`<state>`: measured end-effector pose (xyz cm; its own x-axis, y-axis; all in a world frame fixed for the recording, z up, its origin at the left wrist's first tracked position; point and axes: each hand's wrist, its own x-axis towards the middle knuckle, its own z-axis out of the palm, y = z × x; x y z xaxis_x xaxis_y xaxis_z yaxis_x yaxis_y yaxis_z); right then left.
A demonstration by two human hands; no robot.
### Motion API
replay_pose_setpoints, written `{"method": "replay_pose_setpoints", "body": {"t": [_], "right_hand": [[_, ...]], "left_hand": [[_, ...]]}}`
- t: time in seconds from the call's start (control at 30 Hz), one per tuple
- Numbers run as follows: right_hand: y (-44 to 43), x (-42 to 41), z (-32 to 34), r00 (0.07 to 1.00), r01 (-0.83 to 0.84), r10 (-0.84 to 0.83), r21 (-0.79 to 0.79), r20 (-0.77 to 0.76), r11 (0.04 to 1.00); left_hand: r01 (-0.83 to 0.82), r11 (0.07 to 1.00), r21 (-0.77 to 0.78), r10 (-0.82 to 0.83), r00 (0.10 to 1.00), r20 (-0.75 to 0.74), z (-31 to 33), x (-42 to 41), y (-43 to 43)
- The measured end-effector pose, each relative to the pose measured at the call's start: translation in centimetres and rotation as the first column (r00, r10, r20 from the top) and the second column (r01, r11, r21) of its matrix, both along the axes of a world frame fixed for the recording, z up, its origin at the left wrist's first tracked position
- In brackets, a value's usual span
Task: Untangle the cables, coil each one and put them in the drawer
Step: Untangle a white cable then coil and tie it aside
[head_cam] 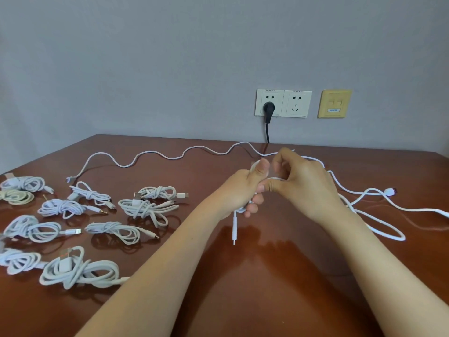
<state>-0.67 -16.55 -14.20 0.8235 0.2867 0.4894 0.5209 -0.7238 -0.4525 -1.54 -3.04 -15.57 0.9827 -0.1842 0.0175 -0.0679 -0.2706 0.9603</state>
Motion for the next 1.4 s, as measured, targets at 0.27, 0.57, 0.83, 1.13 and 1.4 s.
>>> {"method": "replay_pose_setpoints", "body": {"t": [0.27,0.57,0.83,1.13,1.4], "right_hand": [[-0.6,0.6,0.1,0.988,-0.147,0.147,-0.016,0.035,0.989],[-0.3,0.6,-0.5,0.986,-0.163,0.159,-0.098,-0.044,0.982],[0.1,0.4,-1.1,0.994,-0.062,0.045,-0.18,-0.1,0.982],[-0.3,0.8,-1.1,0.996,0.069,-0.059,-0.184,0.06,0.981],[-0.9,1.2,-1.2,0.998,0.033,-0.038,-0.077,-0.059,0.997]], "left_hand": [[0.195,0.973,0.124,-0.175,0.972,-0.157,0.3,-0.1,0.6],[0.152,0.944,0.292,-0.116,0.984,-0.137,-0.2,0.1,0.5],[0.098,0.923,0.372,-0.101,0.995,-0.01,-0.4,0.0,0.1],[0.227,0.934,0.276,-0.206,0.973,-0.101,-0.5,-0.2,-0.9],[0.153,0.955,0.255,-0.134,0.987,-0.09,-0.5,0.0,-0.3]]}}
